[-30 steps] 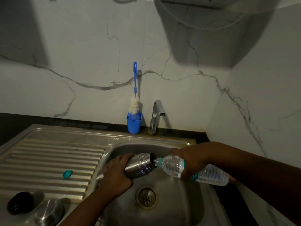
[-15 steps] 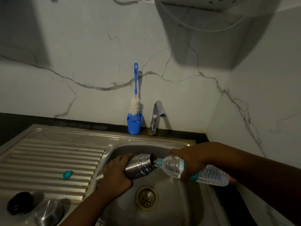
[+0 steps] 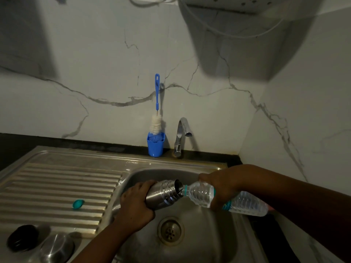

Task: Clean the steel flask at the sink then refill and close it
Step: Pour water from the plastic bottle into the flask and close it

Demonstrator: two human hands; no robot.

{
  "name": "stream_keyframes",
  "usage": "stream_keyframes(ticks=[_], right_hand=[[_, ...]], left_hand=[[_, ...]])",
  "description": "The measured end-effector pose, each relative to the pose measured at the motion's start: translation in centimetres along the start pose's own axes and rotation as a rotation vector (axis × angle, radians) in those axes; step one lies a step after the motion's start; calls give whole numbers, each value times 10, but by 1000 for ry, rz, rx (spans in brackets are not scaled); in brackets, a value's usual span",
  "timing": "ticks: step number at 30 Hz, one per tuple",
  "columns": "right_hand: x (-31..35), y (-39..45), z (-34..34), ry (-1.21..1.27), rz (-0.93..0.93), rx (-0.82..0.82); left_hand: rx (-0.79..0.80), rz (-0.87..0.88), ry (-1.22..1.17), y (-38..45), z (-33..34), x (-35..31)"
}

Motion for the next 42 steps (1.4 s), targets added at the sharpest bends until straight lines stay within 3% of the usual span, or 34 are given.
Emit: stream_keyframes(ticks=[42], right_hand=[[8,-7,-3,-54,33,16]], left_hand=[[26,-16,-14,3,12,6]])
Point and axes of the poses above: each hand's wrist, its own y-axis towards the middle knuckle, its own z-axis out of the palm, x = y × z, the point moved 2 cm from there along y, towards the middle knuckle, and after that the axes turned 7 degrees about z, right-handed, at the moved point
